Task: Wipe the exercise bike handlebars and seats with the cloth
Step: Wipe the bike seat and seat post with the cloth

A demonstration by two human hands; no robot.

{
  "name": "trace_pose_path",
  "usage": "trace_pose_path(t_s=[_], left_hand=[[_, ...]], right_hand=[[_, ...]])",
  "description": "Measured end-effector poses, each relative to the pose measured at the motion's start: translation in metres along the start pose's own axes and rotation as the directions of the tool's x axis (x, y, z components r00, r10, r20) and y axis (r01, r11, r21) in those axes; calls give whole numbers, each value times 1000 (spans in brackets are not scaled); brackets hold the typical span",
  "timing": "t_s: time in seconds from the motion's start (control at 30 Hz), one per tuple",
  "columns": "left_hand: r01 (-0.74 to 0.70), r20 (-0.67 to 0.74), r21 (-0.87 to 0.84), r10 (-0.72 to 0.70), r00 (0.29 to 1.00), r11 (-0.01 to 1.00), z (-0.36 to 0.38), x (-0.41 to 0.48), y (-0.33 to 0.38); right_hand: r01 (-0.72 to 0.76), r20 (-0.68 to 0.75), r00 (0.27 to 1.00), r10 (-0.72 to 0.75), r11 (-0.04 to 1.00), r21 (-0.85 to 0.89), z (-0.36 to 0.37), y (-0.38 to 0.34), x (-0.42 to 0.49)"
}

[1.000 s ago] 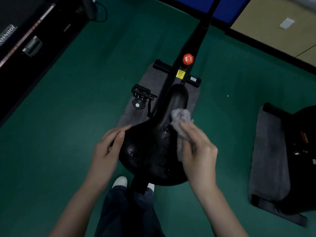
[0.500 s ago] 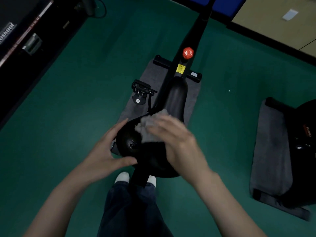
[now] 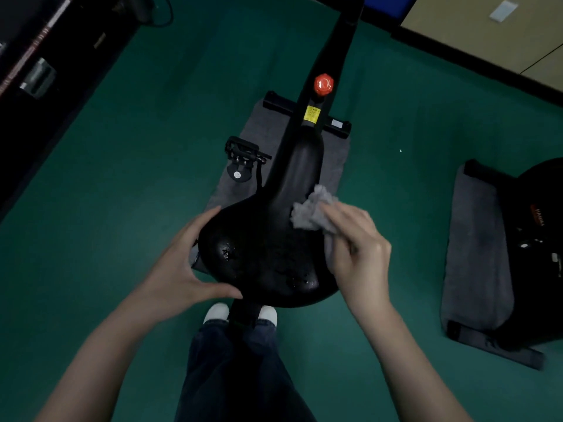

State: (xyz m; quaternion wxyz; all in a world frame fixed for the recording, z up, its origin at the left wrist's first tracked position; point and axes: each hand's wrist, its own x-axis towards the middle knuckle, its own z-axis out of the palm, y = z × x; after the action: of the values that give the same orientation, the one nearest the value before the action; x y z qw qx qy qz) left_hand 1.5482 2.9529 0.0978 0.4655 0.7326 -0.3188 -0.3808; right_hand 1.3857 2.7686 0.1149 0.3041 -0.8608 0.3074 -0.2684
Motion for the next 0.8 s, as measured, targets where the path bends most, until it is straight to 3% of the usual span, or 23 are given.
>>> trace_pose_path(t_s=[0.07, 0.27, 0.37, 0.4, 0.47, 0.53, 0.63, 0.8], left_hand=[[22, -12, 28, -22, 1000, 999, -1, 0, -4], [37, -11, 62, -37, 999, 997, -2, 0, -8], [20, -27, 64, -18, 999, 998, -1, 0, -9], [15, -31, 62, -13, 999, 998, -1, 0, -9], [1, -31, 62, 1, 1000, 998, 0, 1, -10], [-4, -35, 60, 6, 999, 998, 0, 1, -10], [-10, -40, 41, 11, 999, 999, 1, 1, -10], [5, -53, 26, -3, 999, 1000, 1, 0, -14]], right_hand=[[-117, -53, 991, 120, 992, 53, 5, 0, 9], [2, 20, 1000, -5, 991, 134, -10, 6, -24], [-162, 19, 987, 161, 964, 210, -3, 21, -3], [-267, 59, 963, 261, 917, 297, 2, 26, 10], [-481, 221, 875, 431, 717, 505, 10, 35, 30], [-581, 357, 808, 468, 540, 608, 12, 48, 35], [-603, 427, 788, 443, 417, 680, 7, 63, 20], [-567, 338, 706, 623, 209, 797, 6, 59, -28]])
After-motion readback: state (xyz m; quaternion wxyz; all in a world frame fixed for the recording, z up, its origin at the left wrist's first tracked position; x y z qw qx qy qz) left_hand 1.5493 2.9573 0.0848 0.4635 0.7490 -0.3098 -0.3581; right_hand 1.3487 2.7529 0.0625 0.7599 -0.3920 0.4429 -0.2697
